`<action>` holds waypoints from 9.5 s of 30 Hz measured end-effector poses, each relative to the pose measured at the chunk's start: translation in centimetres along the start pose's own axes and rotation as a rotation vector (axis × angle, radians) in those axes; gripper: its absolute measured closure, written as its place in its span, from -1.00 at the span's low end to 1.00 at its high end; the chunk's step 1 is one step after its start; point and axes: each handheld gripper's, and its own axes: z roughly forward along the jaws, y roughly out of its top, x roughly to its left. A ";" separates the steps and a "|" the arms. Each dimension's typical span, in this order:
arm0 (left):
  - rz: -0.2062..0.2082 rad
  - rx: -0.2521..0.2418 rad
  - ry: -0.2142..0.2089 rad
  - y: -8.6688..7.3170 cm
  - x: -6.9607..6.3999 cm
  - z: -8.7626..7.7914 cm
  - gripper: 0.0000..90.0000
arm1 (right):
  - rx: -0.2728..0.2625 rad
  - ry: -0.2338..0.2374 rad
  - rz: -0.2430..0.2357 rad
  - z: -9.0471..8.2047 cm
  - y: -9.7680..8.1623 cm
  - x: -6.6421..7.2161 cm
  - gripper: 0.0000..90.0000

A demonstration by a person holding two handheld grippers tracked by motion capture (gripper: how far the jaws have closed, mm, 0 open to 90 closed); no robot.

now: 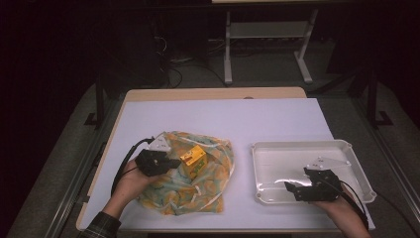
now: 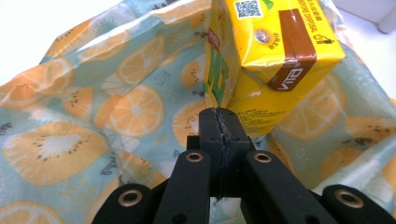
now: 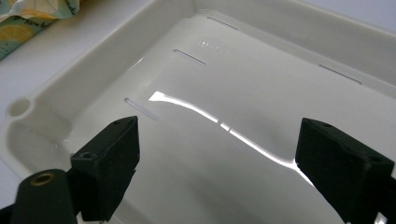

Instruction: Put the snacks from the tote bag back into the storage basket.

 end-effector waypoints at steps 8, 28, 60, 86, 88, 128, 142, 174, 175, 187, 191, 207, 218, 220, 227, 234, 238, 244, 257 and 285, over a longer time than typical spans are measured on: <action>-0.025 -0.016 -0.005 -0.5 -0.6 -1.2 0.67 | -0.006 -0.002 0.003 -0.1 -0.1 -0.2 -0.70; -0.039 -0.035 -0.025 2.8 -1.8 -2.2 -0.44 | 0.001 0.001 0.000 0.0 0.0 0.0 -0.70; -0.036 0.059 0.022 6.3 -2.2 2.5 -0.41 | 0.000 -0.001 -0.004 0.1 -0.1 -0.1 -0.70; -0.004 0.138 0.053 6.1 -2.5 3.3 0.14 | 0.007 -0.003 -0.005 0.2 -0.2 -0.1 -0.70; -0.003 0.138 0.052 6.1 -2.5 3.2 0.14 | 0.007 -0.002 -0.005 0.1 -0.2 -0.1 -0.70; -0.007 0.030 0.034 8.2 -2.0 -0.7 0.15 | -0.007 0.002 -0.014 -0.1 -0.1 0.0 -0.70; 0.003 -0.008 0.015 9.7 -2.3 -1.2 0.15 | -0.008 0.003 -0.014 -0.1 -0.1 0.0 -0.70; 0.035 -0.037 -0.046 13.4 -4.3 0.2 0.16 | -0.014 0.003 -0.011 -0.3 -0.1 -0.1 -0.70; 0.042 -0.034 -0.047 13.5 -4.3 0.2 0.16 | -0.015 0.002 -0.012 -0.3 -0.1 -0.1 -0.70; 0.052 -0.043 -0.069 15.1 -5.1 1.5 0.16 | -0.022 -0.002 -0.021 -0.2 -0.1 -0.1 -0.70; 0.053 -0.047 -0.081 15.6 -5.2 2.3 0.16 | -0.025 0.000 -0.024 -0.1 -0.1 0.0 -0.70; 0.073 -0.045 -0.109 17.6 -6.4 4.7 0.16 | -0.037 0.011 -0.025 -0.1 0.1 0.1 -0.70; 0.102 -0.043 -0.130 19.2 -7.3 6.5 0.16 | -0.037 0.017 -0.024 -0.2 0.1 0.1 -0.70; 0.107 -0.042 -0.133 19.5 -7.6 6.9 0.16 | -0.039 0.017 -0.023 -0.2 0.1 0.1 -0.70; 0.125 -0.035 -0.141 20.5 -8.4 8.2 0.16 | -0.043 0.021 -0.024 -0.3 0.0 0.1 -0.70; 0.129 -0.043 -0.149 21.3 -9.1 9.5 0.16 | -0.044 0.023 -0.024 -0.2 0.0 0.0 -0.70; 0.136 -0.042 -0.146 21.8 -9.5 10.2 0.16 | -0.043 0.024 -0.023 -0.2 0.0 0.0 -0.70; 0.134 -0.048 -0.141 22.4 -9.8 11.2 0.16 | -0.045 0.026 -0.021 -0.2 0.0 0.0 -0.70; 0.130 -0.040 -0.135 23.2 -10.2 14.1 0.16 | -0.047 0.028 -0.021 -0.3 0.0 -0.1 -0.70; 0.105 -0.003 -0.070 22.7 -9.8 19.1 0.15 | -0.048 0.030 -0.008 -0.3 -0.1 -0.4 -0.70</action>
